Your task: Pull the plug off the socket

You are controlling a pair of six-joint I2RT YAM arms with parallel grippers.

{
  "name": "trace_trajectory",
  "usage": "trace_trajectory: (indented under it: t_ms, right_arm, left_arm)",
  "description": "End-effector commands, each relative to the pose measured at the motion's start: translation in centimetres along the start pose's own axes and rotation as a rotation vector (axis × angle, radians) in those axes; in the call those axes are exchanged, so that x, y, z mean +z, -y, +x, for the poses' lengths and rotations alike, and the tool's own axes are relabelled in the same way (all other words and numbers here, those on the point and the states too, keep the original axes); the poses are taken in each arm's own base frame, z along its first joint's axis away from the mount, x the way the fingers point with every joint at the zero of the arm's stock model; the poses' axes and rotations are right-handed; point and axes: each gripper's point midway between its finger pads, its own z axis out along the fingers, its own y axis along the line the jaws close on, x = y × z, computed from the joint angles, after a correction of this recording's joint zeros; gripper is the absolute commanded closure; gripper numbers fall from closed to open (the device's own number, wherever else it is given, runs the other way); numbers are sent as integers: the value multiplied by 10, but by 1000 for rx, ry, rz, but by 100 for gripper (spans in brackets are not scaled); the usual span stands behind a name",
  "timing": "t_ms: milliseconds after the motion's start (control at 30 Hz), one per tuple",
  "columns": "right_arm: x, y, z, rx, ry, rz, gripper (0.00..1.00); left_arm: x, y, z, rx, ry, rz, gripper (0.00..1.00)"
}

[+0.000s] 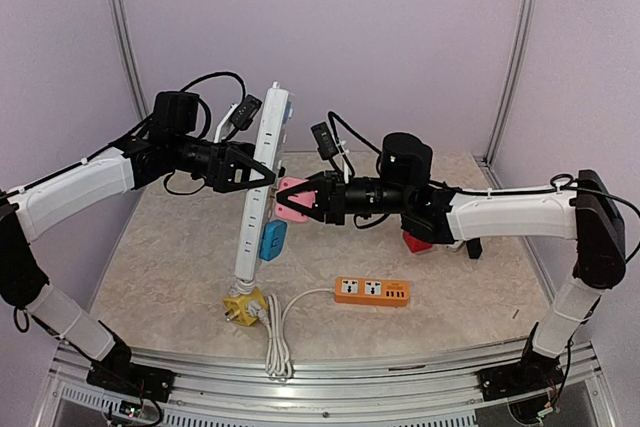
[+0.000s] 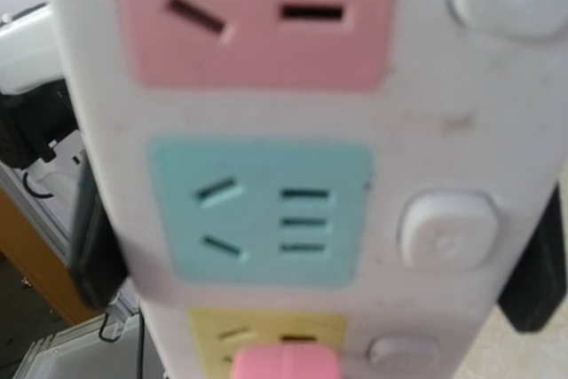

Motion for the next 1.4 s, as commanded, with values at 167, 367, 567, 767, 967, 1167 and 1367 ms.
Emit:
trace_trajectory:
  t_ms: [167, 367, 567, 767, 967, 1167, 1367]
  right_arm:
    - [-7, -33, -8, -61, 8, -109, 100]
    - [-11, -35, -13, -72, 17, -100, 100]
    - [-12, -34, -14, -74, 17, -92, 100]
    - [-14, -26, -14, -77, 14, -44, 100]
    - [-40, 18, -11, -63, -20, 214, 100]
    - [-100, 84, 13, 3, -123, 576, 100]
    - [-162, 154, 45, 131, -169, 847, 100]
  left_arm:
    - [-12, -8, -21, 62, 49, -75, 99]
    - [-16, -10, -24, 67, 56, -93, 99]
    - [-18, -9, -25, 69, 59, -94, 99]
    - [-18, -9, -25, 71, 61, -97, 99]
    - [-30, -9, -32, 90, 80, -136, 99]
    - [-50, -24, -25, 43, 91, -211, 98]
    - [-58, -31, -20, 31, 120, -236, 98]
